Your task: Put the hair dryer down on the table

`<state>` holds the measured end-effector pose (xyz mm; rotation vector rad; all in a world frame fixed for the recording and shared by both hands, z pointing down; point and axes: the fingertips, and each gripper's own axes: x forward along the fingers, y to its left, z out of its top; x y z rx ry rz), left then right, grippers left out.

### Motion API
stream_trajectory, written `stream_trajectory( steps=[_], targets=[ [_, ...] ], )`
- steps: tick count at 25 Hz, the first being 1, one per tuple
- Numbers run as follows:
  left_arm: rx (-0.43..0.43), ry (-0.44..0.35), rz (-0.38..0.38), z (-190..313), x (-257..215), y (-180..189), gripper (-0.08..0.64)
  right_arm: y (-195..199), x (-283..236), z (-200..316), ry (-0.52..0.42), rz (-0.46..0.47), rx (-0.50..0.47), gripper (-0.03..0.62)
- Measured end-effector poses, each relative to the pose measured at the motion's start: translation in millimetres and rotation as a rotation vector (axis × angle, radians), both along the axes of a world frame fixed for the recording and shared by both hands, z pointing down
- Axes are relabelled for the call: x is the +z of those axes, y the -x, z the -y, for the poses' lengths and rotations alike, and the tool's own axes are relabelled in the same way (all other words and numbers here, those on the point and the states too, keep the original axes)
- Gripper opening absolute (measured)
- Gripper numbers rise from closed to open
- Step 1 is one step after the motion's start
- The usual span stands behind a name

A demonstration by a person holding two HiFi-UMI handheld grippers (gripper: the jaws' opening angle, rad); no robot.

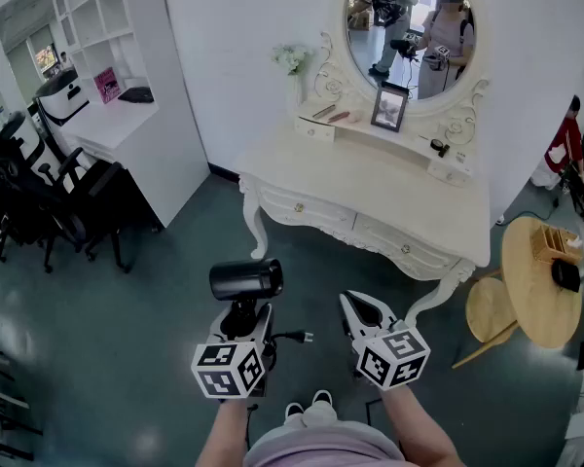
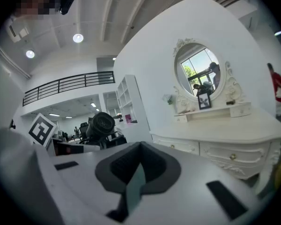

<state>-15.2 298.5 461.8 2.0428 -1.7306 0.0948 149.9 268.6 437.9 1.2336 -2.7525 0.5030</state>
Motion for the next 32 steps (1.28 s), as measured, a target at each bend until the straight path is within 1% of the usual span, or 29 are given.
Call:
stream_trajectory(
  steps=[4, 11, 15, 21, 27, 32],
  targets=[
    [-0.010, 0.000, 0.011, 4, -4, -5, 0.207, -6, 0, 3, 0.007, 0.006, 0.001, 0.002],
    [-0.016, -0.003, 0.014, 18, -4, -23, 0.207, -20, 4, 13, 0.018, 0.020, -0.034, 0.002],
    [-0.034, -0.008, 0.018, 25, -6, -23, 0.207, -25, 2, 20, 0.012, 0.028, -0.038, 0.002],
    [-0.065, 0.005, 0.039, 42, -6, -16, 0.207, -28, 2, 42, 0.019, 0.039, -0.035, 0.002],
    [-0.057, 0.017, 0.042, 84, 6, 0, 0.207, -17, 13, 84, 0.028, 0.044, -0.020, 0.002],
    [-0.035, 0.013, 0.041, 145, 13, 31, 0.207, 16, 14, 139, 0.016, 0.039, -0.011, 0.002]
  ],
)
